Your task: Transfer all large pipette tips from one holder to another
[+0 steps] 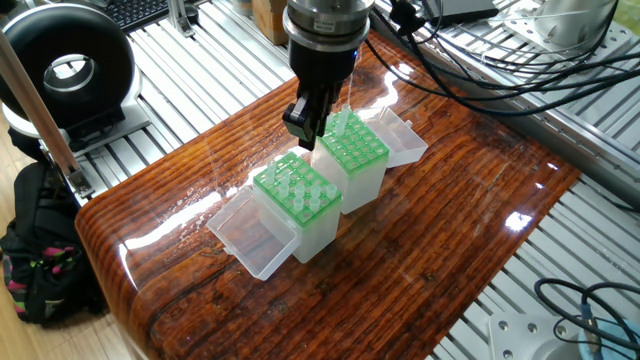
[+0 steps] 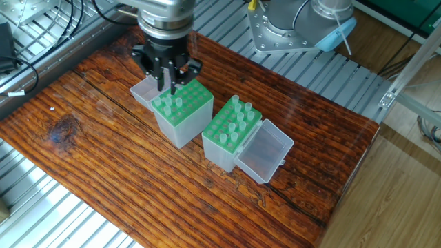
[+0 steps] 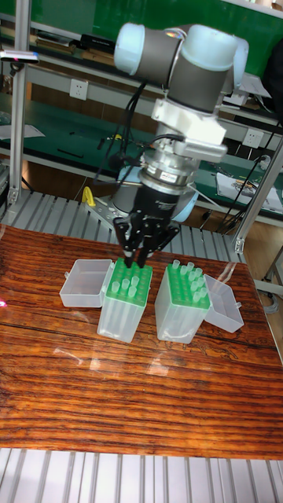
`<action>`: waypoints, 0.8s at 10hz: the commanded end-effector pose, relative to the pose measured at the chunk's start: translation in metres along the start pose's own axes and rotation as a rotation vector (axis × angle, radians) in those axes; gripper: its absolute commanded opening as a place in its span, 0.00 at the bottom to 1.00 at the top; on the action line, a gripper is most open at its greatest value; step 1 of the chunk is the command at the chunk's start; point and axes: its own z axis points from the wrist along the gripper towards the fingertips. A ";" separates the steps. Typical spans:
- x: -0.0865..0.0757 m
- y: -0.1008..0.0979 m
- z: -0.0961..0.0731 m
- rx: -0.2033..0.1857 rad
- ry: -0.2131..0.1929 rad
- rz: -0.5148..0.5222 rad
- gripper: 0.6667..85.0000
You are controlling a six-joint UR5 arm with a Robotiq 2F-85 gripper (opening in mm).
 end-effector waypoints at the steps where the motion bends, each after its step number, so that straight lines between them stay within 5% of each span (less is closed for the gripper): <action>1: -0.004 -0.025 0.010 0.044 -0.029 -0.030 0.34; 3: -0.011 -0.025 0.020 0.048 -0.047 -0.105 0.34; 5: -0.007 -0.007 0.020 -0.025 -0.054 -0.163 0.36; 8: -0.001 0.020 0.011 -0.069 -0.031 -0.008 0.38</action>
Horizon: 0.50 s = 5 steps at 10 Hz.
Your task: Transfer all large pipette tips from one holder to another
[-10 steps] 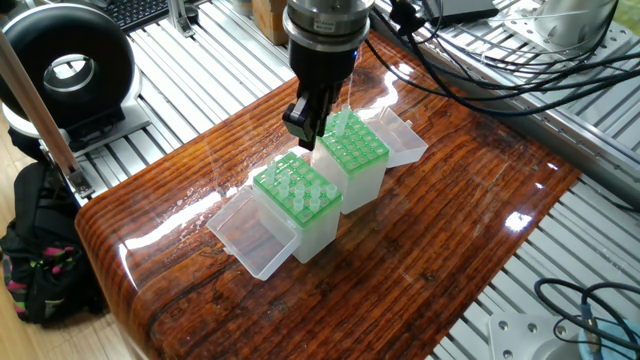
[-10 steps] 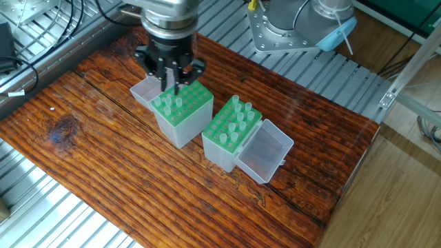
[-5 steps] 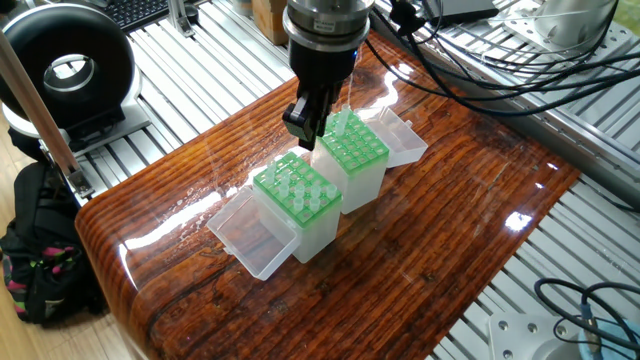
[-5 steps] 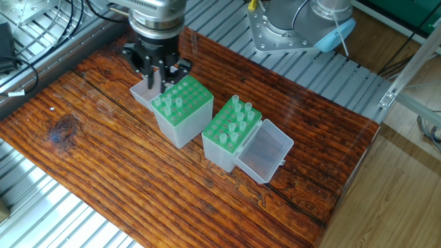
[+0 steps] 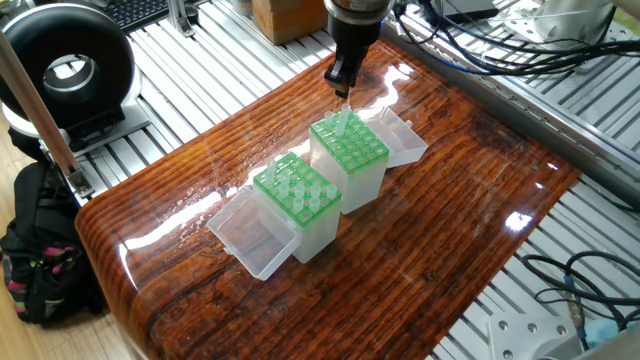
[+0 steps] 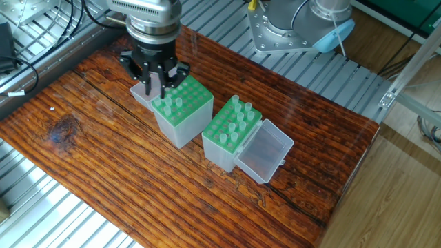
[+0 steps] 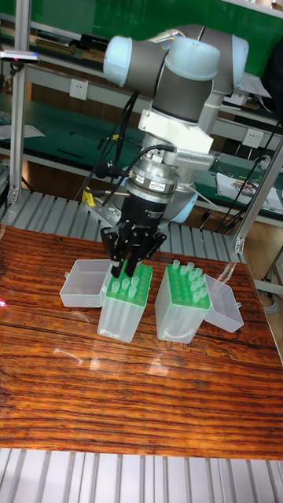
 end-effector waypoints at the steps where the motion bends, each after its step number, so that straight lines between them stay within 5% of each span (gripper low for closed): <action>1: 0.004 0.036 -0.002 -0.076 0.014 0.148 0.38; 5: 0.013 0.054 0.024 -0.056 0.011 0.263 0.36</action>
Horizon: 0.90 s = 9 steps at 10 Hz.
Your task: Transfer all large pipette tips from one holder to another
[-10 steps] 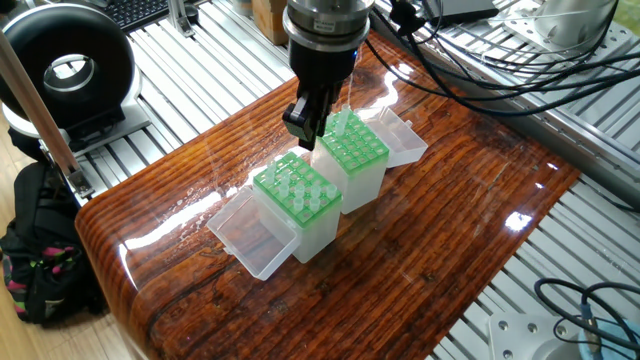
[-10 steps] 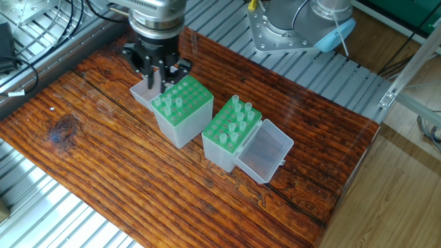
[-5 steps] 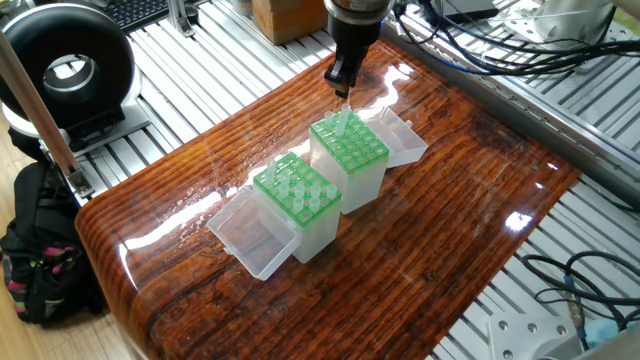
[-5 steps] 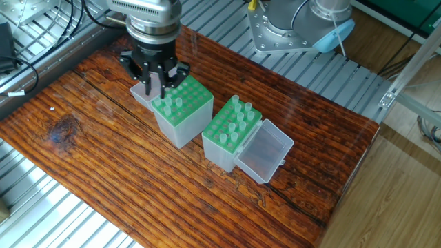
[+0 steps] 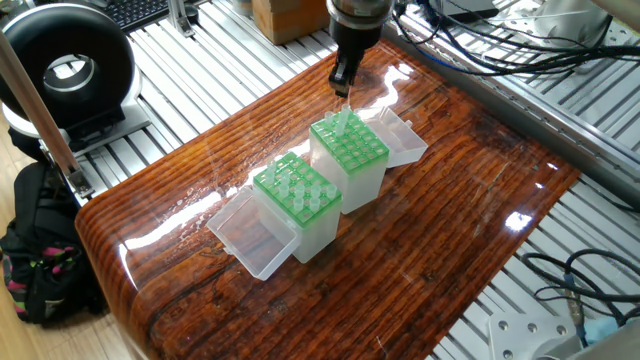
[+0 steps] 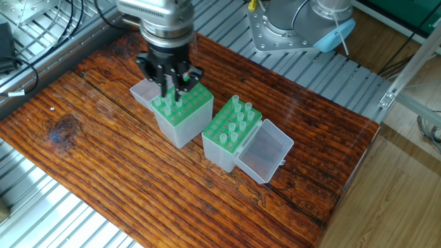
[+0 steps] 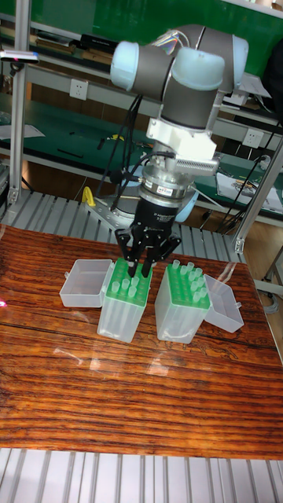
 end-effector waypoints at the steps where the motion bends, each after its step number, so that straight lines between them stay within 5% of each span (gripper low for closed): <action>1: 0.010 0.012 0.013 -0.012 0.004 0.075 0.36; 9: 0.017 0.001 0.001 0.013 0.024 0.055 0.36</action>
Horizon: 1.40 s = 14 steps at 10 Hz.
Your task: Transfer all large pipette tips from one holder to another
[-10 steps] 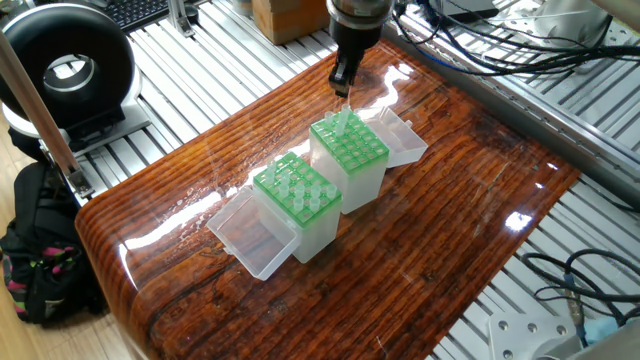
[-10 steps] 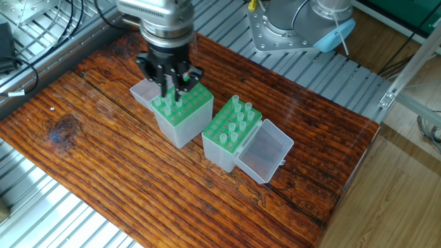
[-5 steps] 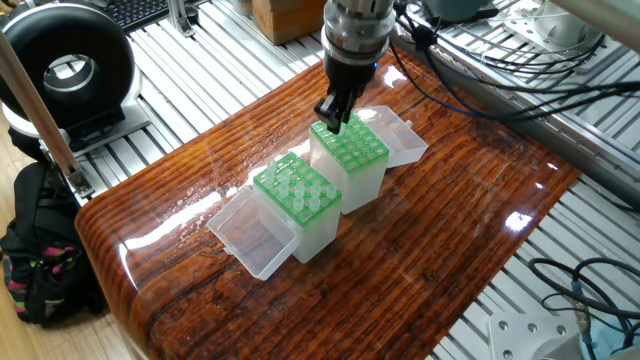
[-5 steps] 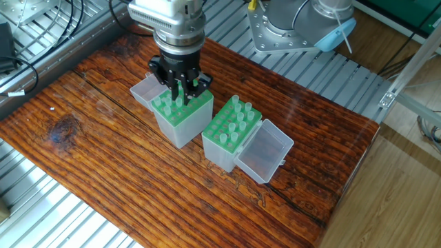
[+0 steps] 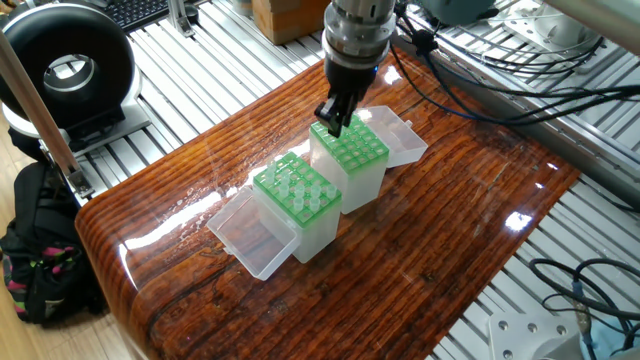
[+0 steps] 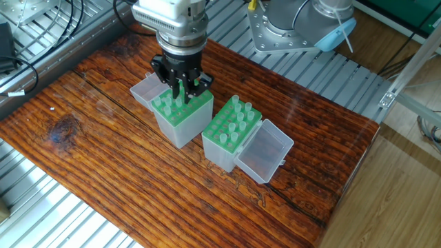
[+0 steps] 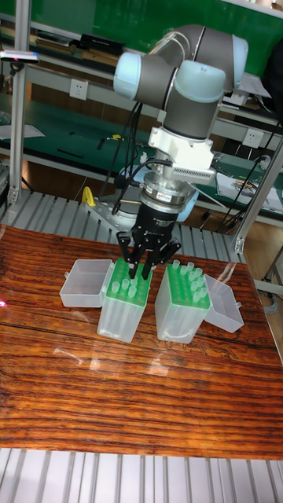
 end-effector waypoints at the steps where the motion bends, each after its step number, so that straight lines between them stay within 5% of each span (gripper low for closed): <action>1: 0.002 -0.002 -0.006 -0.010 0.002 0.001 0.36; 4: 0.003 0.007 0.005 -0.048 0.003 0.023 0.36; 7: 0.003 0.003 0.010 -0.033 0.006 0.017 0.36; 10: 0.004 -0.009 0.006 -0.018 0.016 -0.004 0.35; 14: 0.007 -0.002 -0.009 -0.046 0.020 -0.007 0.35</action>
